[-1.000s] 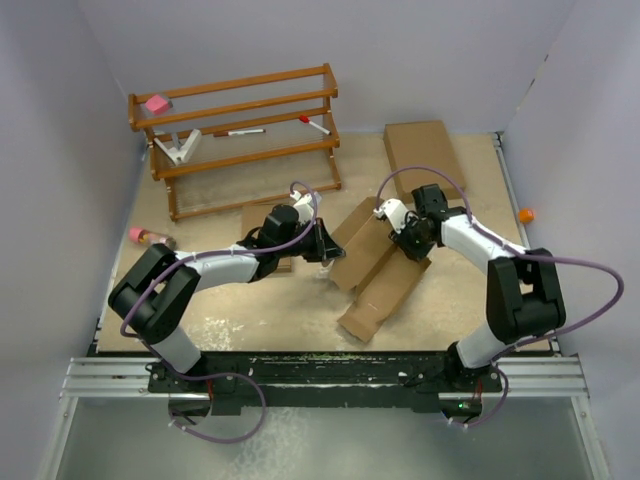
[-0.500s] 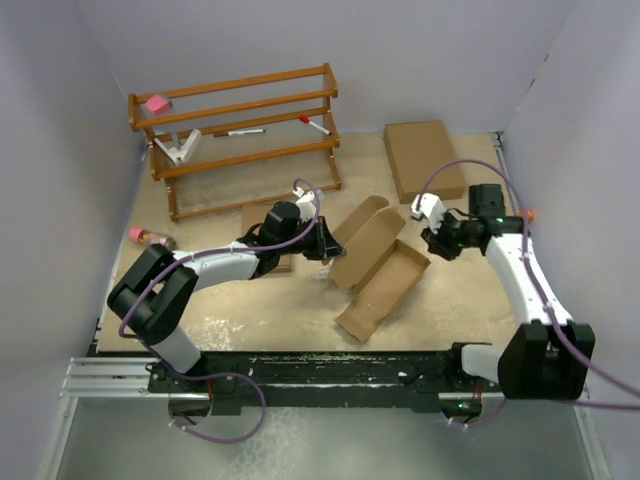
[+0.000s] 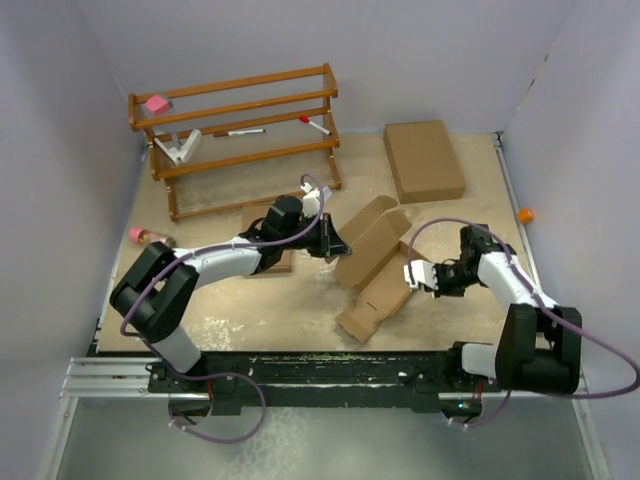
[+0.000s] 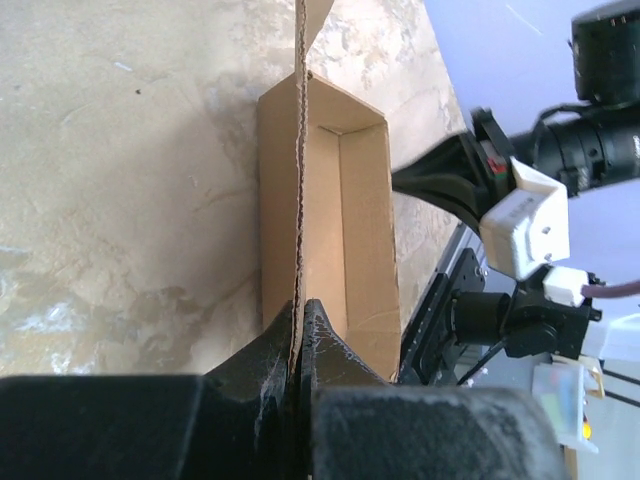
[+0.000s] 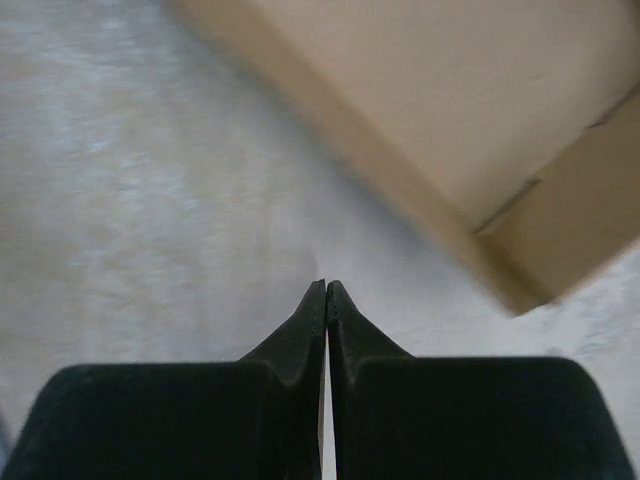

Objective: Fold the paper box

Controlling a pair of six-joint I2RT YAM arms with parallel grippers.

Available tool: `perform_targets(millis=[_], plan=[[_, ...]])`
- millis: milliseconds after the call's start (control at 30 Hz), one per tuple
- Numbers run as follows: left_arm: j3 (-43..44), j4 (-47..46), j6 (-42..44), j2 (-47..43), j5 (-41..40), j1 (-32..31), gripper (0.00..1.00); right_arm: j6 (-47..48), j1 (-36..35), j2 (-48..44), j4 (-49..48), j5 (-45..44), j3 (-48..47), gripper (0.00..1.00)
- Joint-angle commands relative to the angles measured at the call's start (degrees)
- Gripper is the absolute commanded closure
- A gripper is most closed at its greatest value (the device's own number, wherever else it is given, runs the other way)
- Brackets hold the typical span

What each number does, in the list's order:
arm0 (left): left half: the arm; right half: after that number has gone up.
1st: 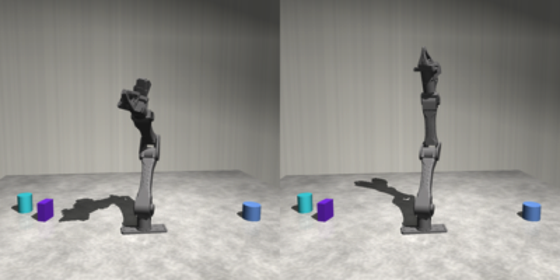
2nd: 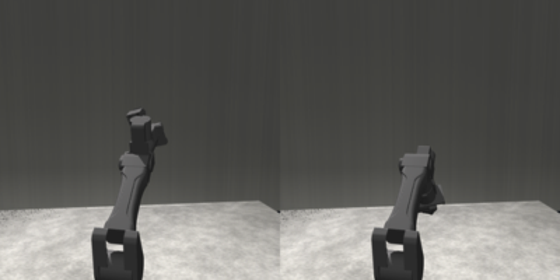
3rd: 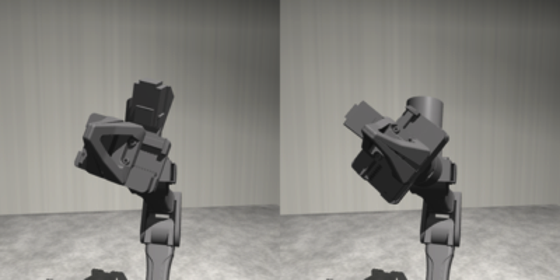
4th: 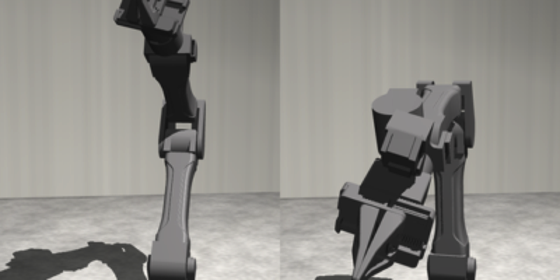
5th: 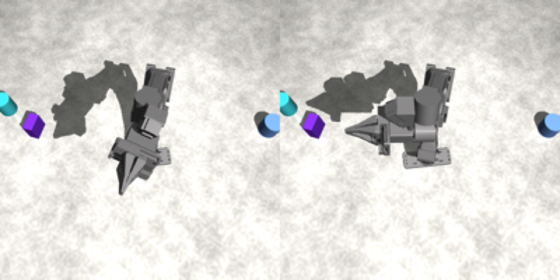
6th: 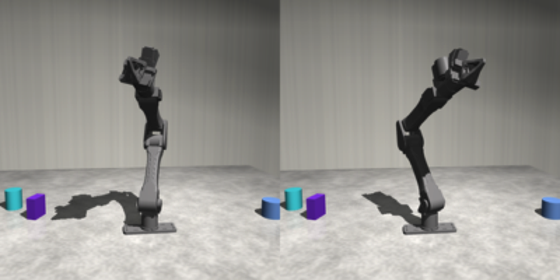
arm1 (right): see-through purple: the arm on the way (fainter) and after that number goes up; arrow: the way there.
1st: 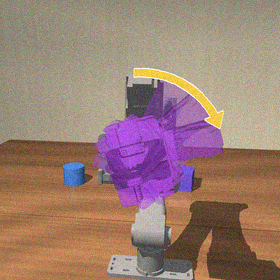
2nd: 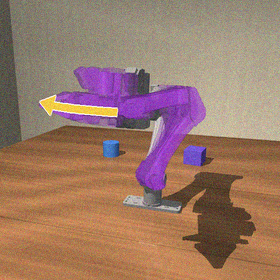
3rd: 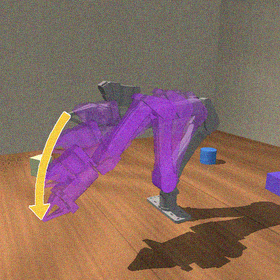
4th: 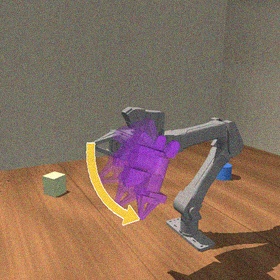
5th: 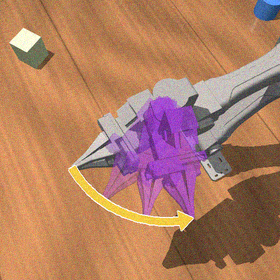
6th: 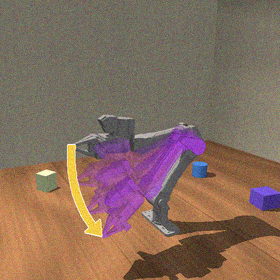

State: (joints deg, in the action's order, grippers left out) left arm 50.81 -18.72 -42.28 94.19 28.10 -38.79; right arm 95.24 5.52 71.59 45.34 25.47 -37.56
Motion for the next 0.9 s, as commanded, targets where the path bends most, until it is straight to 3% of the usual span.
perform_targets(millis=[0,200,400,533,700,767,867], plan=[[3.6,-1.3,1.7,1.9,5.6,-0.7,0.96,-3.4,-3.9,3.6,-16.8,3.2,-3.3,1.0],[5.9,-0.6,2.6,5.4,8.8,-1.7,0.96,-10.3,-9.5,5.8,-21.1,4.3,-6.8,1.0],[6.9,3.9,4.6,3.6,4.3,-1.6,0.96,-7.9,-8.4,5.6,-8.4,0.4,-9.7,1.0],[7.9,6.7,6.2,3.0,1.3,-1.0,0.96,-0.8,0.1,3.4,5.1,3.1,-14.9,0.9],[9.2,8.5,7.4,2.8,0.6,-0.9,0.96,-2.1,4.0,2.8,13.1,8.2,-24.0,0.78],[9.3,8.8,7.5,2.6,0.5,-1.0,0.96,-5.8,4.0,3.5,13.7,12.3,-26.7,0.72],[9.4,9.6,8.0,2.1,-0.1,-0.9,0.96,-19.9,4.3,5.9,8.5,15.7,-31.1,0.61]])
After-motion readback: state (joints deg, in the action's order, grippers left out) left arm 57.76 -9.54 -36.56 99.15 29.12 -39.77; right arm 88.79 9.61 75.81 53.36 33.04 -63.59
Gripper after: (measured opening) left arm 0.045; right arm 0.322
